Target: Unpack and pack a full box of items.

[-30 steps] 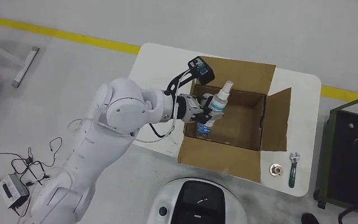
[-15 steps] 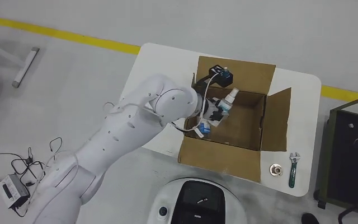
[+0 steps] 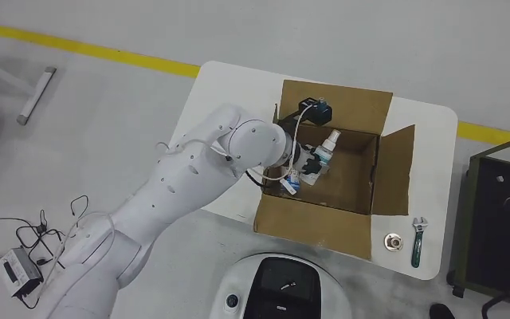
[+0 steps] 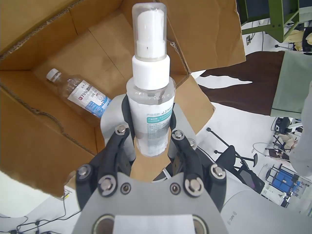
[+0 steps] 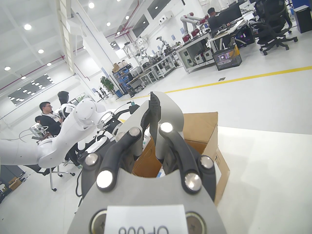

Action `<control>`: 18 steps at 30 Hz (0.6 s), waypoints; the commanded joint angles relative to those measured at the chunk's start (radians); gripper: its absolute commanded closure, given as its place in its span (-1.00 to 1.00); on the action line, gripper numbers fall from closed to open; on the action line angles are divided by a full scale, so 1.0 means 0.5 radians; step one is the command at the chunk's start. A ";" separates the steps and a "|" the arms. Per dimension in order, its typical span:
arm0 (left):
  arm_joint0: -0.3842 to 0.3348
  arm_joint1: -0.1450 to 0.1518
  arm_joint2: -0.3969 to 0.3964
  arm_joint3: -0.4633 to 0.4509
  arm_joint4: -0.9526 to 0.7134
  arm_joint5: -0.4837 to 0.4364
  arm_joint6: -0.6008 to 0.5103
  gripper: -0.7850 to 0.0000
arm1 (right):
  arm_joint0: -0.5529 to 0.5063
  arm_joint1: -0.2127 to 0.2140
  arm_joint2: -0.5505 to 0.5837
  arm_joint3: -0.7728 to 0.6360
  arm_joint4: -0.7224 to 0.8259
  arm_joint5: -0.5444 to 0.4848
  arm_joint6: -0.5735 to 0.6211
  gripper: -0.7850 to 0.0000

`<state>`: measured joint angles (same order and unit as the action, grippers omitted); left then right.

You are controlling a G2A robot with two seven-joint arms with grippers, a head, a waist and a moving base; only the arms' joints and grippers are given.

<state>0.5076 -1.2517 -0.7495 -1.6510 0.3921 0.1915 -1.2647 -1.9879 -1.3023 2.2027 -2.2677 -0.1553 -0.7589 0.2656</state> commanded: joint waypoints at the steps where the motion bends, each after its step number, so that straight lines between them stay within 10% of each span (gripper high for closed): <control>1: 0.000 0.000 0.000 0.000 0.000 0.000 0.000 1.00 | 0.000 0.000 0.000 0.000 0.000 0.000 0.000 1.00; 18: -0.165 -0.162 0.276 0.413 -0.177 0.368 0.061 1.00 | 0.000 0.000 0.000 0.000 0.000 0.000 0.000 1.00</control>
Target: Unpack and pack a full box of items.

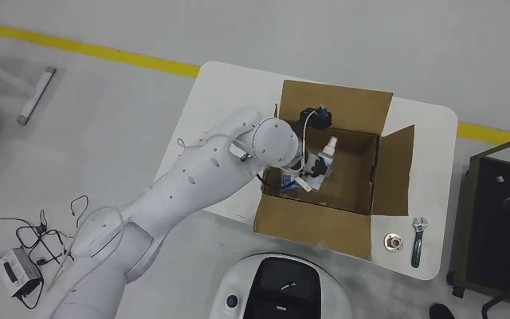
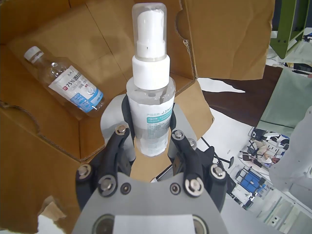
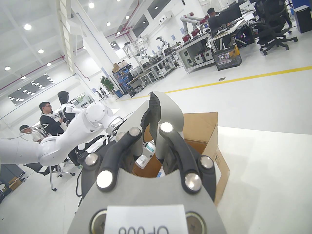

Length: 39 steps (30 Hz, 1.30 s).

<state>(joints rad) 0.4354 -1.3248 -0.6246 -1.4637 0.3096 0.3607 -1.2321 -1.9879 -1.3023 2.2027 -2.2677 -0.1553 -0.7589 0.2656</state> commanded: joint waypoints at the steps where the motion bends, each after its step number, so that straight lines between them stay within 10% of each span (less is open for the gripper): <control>1: -0.036 -0.031 0.047 0.073 -0.033 0.052 -0.008 1.00 | 0.000 0.000 0.000 0.000 0.000 0.000 0.000 1.00; 29: -0.186 -0.275 0.259 0.754 -0.167 0.227 0.081 0.99 | 0.000 0.000 0.000 0.000 0.000 0.000 0.000 1.00; 33: -0.191 -0.287 0.257 0.776 -0.161 0.220 0.080 0.66 | 0.000 0.000 0.000 0.000 0.000 0.000 0.000 1.00; 35: -0.192 -0.292 0.252 0.786 -0.160 0.222 0.078 0.07 | 0.000 0.000 0.000 0.000 0.000 0.000 0.000 1.00; 36: -0.194 -0.294 0.252 0.788 -0.157 0.223 0.075 -0.80 | 0.000 0.000 0.000 0.000 0.000 0.000 0.000 1.00; 39: -0.195 -0.300 0.246 0.794 -0.150 0.222 0.074 -1.00 | 0.000 0.000 0.000 0.000 0.000 0.000 0.000 1.00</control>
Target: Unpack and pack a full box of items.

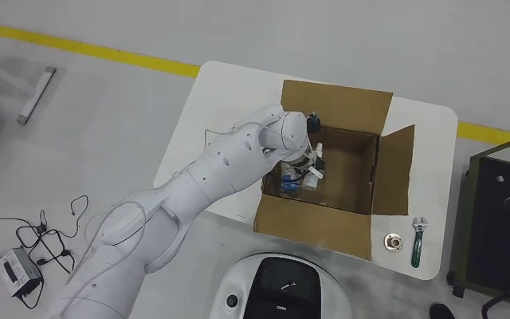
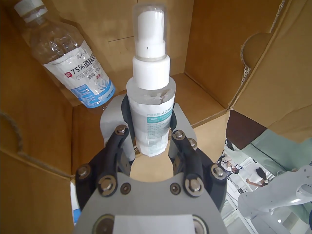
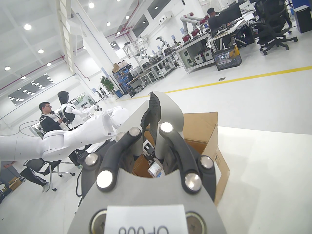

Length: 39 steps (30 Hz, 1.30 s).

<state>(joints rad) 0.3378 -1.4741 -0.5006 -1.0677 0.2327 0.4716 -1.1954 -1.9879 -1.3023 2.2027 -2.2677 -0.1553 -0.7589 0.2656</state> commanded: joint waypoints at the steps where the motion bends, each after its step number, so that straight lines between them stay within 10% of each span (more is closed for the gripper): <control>1: 0.000 -0.003 -0.006 0.003 0.005 0.002 0.002 -1.00 | 0.000 0.000 0.000 0.000 0.000 0.000 0.000 1.00; 15: 0.028 0.040 -0.151 -0.233 0.122 -0.165 0.118 -1.00 | 0.000 0.000 0.000 0.000 0.000 0.000 0.000 1.00; 30: 0.478 0.363 -0.718 -1.459 1.055 -0.212 -0.115 -1.00 | 0.056 0.005 -0.054 0.003 0.047 0.058 -0.009 1.00; 39: 0.781 0.459 -0.967 -1.844 1.435 -0.219 -0.275 -1.00 | 0.076 0.008 -0.100 0.060 0.155 0.144 0.008 1.00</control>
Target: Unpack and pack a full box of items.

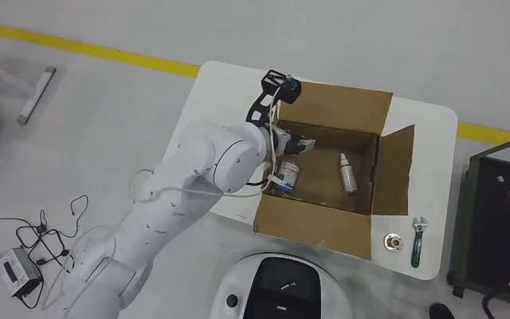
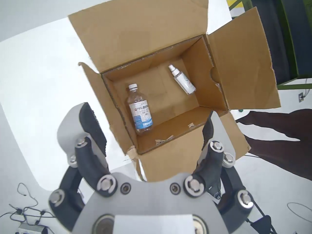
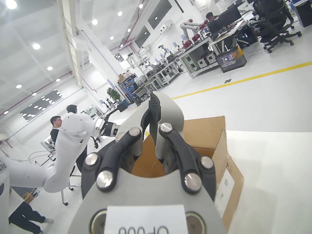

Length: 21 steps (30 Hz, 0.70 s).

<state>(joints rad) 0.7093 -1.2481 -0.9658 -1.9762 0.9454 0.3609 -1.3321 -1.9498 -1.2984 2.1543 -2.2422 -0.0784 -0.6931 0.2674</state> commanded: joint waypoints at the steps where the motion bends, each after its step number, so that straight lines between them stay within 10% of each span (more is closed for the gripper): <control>1: 0.065 0.014 -0.064 -0.044 0.032 -0.002 -0.010 -1.00 | -0.006 0.001 -0.006 0.020 -0.006 0.025 0.020 1.00; 21: 0.215 0.045 -0.223 -0.154 0.127 -0.047 0.010 -1.00 | -0.083 -0.012 0.028 0.045 -0.155 0.380 -0.006 1.00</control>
<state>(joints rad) 0.8167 -1.2258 -1.0774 -2.0531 1.0089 0.3374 -1.3273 -1.9915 -1.3045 2.1684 -2.2195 -0.1558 -0.5029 0.2643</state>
